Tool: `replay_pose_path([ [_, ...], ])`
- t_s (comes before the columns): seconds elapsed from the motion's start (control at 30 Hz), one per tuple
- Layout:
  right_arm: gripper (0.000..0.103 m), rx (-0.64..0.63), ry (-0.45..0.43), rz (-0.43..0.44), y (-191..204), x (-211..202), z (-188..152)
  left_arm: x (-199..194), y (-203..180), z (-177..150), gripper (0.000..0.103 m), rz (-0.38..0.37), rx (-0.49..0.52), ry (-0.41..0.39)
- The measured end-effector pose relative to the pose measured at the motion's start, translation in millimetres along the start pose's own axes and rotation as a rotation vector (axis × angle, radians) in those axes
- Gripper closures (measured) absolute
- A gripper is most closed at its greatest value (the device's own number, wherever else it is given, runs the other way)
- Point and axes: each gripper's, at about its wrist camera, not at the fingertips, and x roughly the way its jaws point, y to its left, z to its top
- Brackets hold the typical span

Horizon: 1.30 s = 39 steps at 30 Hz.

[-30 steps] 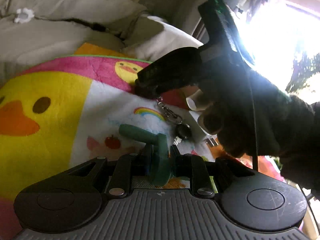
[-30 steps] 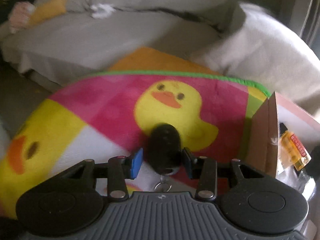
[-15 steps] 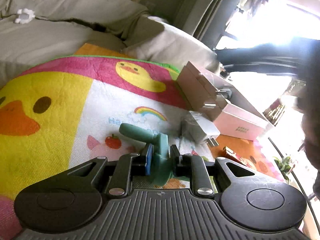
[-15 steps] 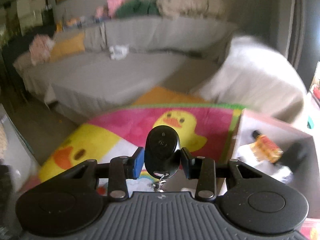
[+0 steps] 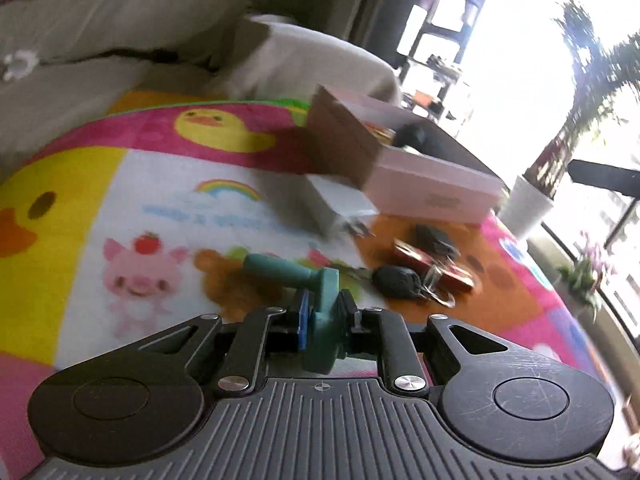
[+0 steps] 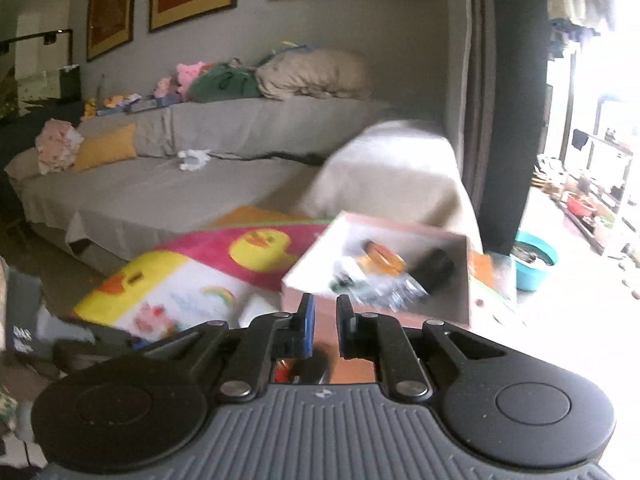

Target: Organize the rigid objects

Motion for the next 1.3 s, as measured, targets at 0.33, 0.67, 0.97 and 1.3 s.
replay_pose_path([
  [0.33, 0.090, 0.021, 0.143, 0.051, -1.7, 16.5, -61.2, -13.4, -22.0, -11.3, 0.087, 0.130, 0.059, -0.002],
  [0.67, 0.055, 0.063, 0.203, 0.096, 24.6, 81.3, -48.4, -15.9, -12.7, -18.0, 0.084, 0.109, 0.022, -0.038],
  [0.97, 0.055, 0.057, 0.278, 0.062, 66.6, 163.6, -24.4, -17.1, -6.3, -19.1, 0.083, 0.079, -0.018, -0.048],
  [1.3, 0.059, -0.028, 0.293, 0.052, 87.4, 169.0, -16.5, -17.5, -3.9, -19.7, 0.083, 0.066, -0.030, -0.052],
])
